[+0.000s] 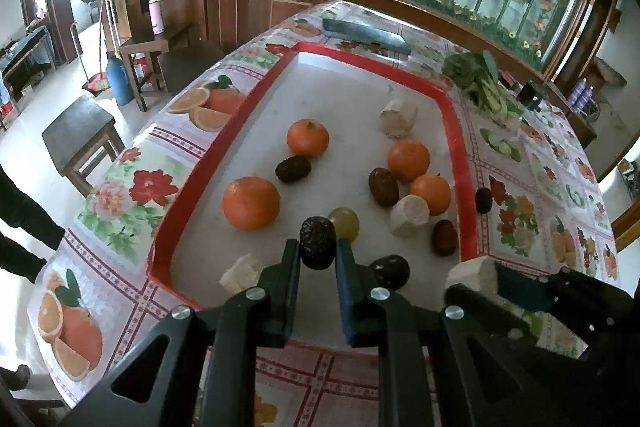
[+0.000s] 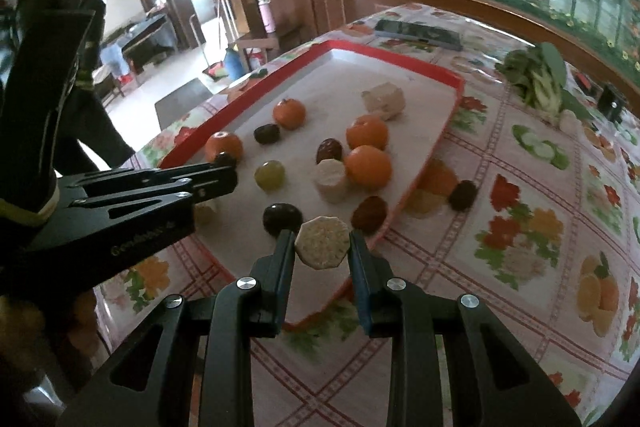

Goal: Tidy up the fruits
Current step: 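Carry the date and white slice over the tray and open both grippers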

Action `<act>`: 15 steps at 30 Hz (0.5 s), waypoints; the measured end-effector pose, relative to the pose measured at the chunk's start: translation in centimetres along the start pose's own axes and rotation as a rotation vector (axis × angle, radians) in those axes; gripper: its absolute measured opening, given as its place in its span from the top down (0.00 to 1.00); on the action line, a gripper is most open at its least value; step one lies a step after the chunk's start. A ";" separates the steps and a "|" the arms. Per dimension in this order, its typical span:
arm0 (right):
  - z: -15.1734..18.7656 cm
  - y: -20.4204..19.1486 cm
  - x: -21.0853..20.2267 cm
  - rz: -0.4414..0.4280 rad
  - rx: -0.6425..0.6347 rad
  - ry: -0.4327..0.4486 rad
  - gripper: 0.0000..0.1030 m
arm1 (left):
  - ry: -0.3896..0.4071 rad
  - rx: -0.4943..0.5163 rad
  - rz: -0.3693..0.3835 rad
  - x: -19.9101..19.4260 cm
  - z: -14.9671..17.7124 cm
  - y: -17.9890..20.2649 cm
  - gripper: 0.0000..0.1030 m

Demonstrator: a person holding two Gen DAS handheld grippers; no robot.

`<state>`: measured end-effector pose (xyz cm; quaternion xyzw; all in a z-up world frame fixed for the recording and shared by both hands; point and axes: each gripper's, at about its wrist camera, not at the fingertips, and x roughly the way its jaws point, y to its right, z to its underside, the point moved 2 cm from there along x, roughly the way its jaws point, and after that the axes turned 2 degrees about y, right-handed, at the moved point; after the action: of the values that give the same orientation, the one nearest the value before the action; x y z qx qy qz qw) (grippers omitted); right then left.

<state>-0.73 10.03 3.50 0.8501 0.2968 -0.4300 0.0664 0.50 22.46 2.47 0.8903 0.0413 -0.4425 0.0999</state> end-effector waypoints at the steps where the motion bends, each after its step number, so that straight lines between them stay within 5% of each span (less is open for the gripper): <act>1: 0.0 -0.1 0.3 -0.002 -0.002 -0.007 0.75 | -0.002 0.003 0.000 0.1 0.0 0.1 0.81; 15: 0.3 -1.1 2.6 0.003 -0.058 -0.071 0.74 | -0.039 0.027 -0.025 2.1 0.1 0.3 0.80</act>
<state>-0.41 12.00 1.45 0.8326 0.3051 -0.4508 0.1022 1.68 22.09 0.79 0.8820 0.0446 -0.4616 0.0833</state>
